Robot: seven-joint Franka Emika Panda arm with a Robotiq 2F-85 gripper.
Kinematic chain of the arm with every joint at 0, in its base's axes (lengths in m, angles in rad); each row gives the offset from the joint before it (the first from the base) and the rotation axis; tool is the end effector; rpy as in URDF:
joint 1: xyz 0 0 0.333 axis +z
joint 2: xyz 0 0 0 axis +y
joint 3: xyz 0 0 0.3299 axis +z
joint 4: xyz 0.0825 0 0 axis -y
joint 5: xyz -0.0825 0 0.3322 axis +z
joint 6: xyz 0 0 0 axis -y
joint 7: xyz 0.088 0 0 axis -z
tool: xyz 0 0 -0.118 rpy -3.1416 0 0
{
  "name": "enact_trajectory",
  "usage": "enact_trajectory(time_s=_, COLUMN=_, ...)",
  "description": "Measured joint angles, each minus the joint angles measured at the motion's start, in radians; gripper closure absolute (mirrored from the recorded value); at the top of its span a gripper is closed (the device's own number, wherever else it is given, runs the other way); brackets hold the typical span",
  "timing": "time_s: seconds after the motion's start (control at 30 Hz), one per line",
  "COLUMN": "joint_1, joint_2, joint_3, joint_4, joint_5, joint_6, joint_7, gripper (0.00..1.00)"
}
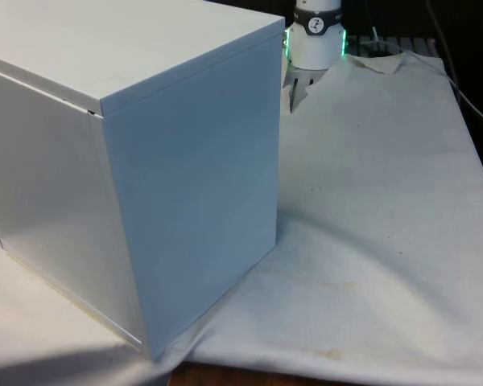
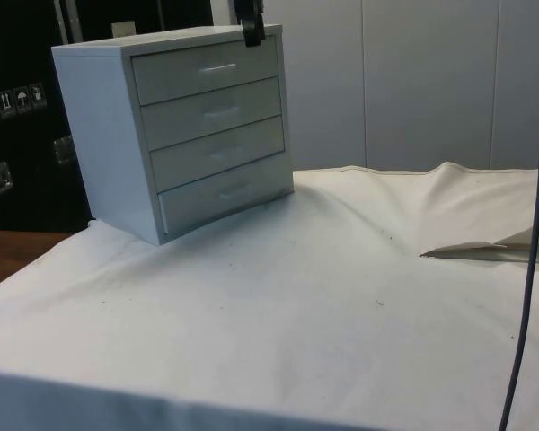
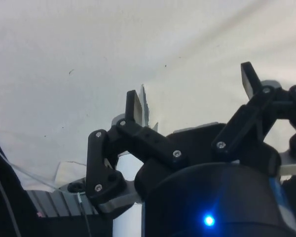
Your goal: Open the drawer, then close it.
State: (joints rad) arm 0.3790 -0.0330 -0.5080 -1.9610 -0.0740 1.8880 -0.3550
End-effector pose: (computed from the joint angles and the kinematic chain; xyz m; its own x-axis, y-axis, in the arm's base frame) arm 0.4904 -0.0726 0.5032 0.9671 0.2471 -0.0603 0.2494 -0.9678 0.0343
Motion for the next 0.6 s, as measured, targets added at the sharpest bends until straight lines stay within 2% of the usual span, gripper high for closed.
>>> enact_trajectory(time_s=0.23, joint_1=0.000, joint_2=0.009, joint_3=-0.002, joint_4=0.000, joint_5=0.000, joint_6=0.025, joint_7=-0.035, gripper=0.00)
enact_trajectory(time_s=0.3, joint_1=-0.002, joint_2=0.029, joint_3=-0.004, joint_4=0.011, joint_5=0.002, joint_6=0.039, joint_7=-0.049, gripper=0.00)
enact_trajectory(time_s=0.6, joint_1=-0.003, joint_2=0.072, joint_3=-0.014, joint_4=0.052, joint_5=0.018, joint_6=0.039, joint_7=-0.102, gripper=0.00)
